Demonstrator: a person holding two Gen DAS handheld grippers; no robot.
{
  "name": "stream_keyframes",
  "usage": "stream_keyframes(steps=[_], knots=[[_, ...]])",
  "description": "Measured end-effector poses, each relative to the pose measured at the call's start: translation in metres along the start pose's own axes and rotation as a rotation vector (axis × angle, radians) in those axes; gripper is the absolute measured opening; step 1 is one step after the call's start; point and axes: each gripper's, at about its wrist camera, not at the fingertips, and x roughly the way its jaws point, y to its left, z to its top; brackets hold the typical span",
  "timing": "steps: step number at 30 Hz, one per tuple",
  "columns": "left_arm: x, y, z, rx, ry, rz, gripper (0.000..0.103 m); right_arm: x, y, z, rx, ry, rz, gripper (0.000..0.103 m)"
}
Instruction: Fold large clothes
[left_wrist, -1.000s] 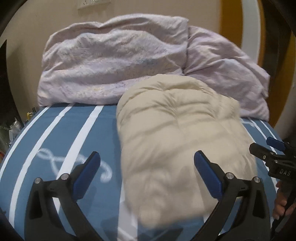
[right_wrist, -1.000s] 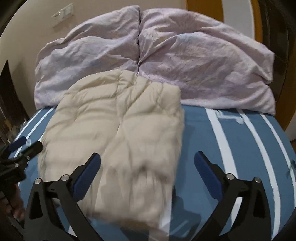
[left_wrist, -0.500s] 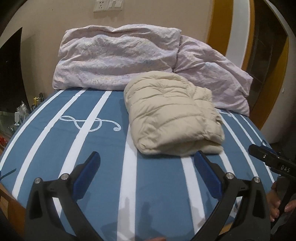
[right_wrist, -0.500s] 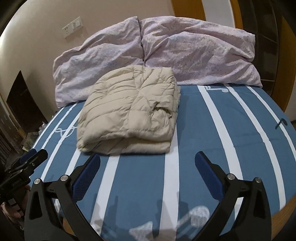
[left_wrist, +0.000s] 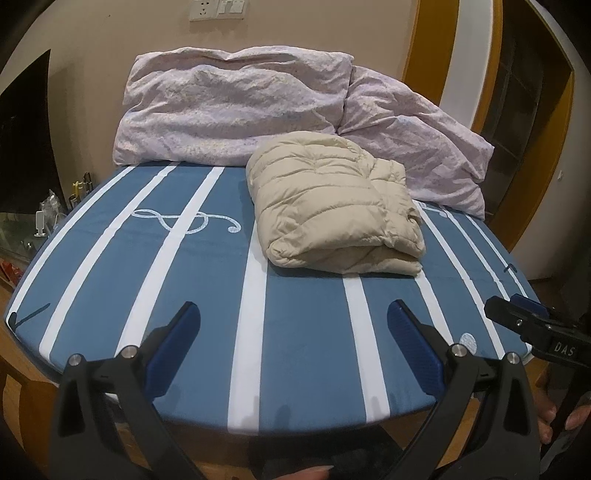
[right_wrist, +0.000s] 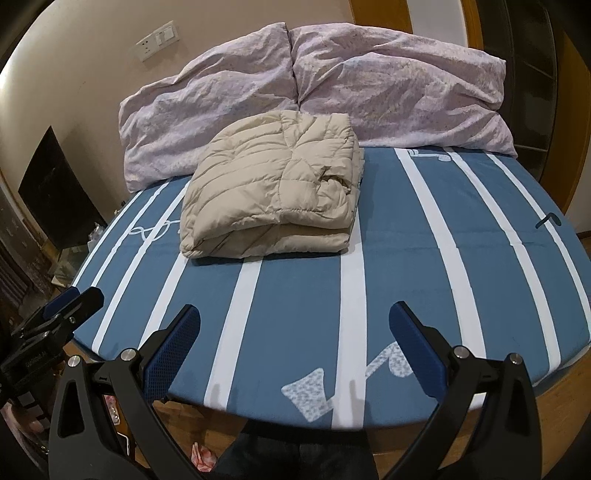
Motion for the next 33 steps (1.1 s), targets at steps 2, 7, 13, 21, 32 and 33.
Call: stream_keyframes(steps=[2, 7, 13, 21, 32, 33], knots=[[-0.002, -0.002, -0.002, 0.005, 0.009, -0.006, 0.101, -0.004, 0.002, -0.002, -0.005, -0.002, 0.003, 0.102], [-0.003, -0.006, -0.006, 0.006, 0.033, -0.027, 0.101, -0.012, 0.006, -0.005, -0.01, -0.001, 0.016, 0.102], [-0.01, -0.007, -0.005, 0.0, 0.03, -0.051, 0.101, -0.021, 0.009, -0.007, -0.013, -0.01, 0.036, 0.102], [-0.012, -0.008, -0.005, -0.009, 0.036, -0.072, 0.101, -0.02, 0.013, -0.009, -0.01, 0.003, 0.063, 0.102], [-0.007, -0.011, -0.004, -0.008, 0.051, -0.076, 0.101, -0.018, 0.011, -0.008, 0.016, 0.012, 0.076, 0.102], [-0.007, -0.011, -0.004, -0.008, 0.051, -0.077, 0.101, -0.019, 0.011, -0.009, 0.016, 0.012, 0.075, 0.102]])
